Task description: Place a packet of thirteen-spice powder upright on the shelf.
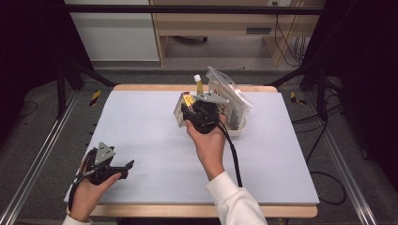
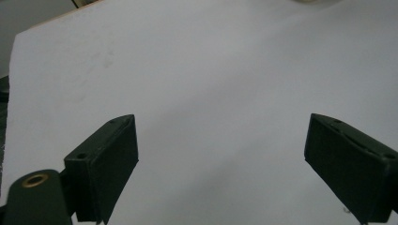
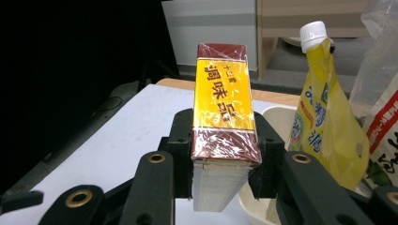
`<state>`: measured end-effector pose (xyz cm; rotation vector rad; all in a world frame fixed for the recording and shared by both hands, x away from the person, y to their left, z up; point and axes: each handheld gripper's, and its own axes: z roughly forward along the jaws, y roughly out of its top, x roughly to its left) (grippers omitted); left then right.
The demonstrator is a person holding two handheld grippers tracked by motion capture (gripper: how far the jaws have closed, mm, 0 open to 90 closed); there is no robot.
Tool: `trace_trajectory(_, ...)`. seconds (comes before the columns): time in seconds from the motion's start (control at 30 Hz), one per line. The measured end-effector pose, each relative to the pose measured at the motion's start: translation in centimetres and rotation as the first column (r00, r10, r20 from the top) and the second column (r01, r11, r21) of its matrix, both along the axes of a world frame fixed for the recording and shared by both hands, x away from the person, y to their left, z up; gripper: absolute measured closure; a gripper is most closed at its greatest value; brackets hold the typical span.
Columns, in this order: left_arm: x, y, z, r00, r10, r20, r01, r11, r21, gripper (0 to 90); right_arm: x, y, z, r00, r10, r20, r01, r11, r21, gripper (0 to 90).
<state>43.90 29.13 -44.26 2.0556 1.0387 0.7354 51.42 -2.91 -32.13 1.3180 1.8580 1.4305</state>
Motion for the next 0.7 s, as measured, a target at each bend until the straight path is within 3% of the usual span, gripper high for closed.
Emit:
trace_trajectory(0.33, 0.0, -0.1, 0.0, 1.0, -0.007, 0.0, 0.007, 1.0, 0.0, 10.0, 2.1, 1.1, -0.1, 0.9992, -0.037, -0.012, 0.037, 0.999, -0.008, 67.2)
trace_trajectory(0.7, 0.0, -0.3, -0.1, 0.9999, -0.012, -0.004, 0.012, 0.9999, 0.012, 10.2, 2.8, -0.1, -0.5, 0.9972, -0.071, -0.025, 0.07, 0.997, -0.011, 67.3)
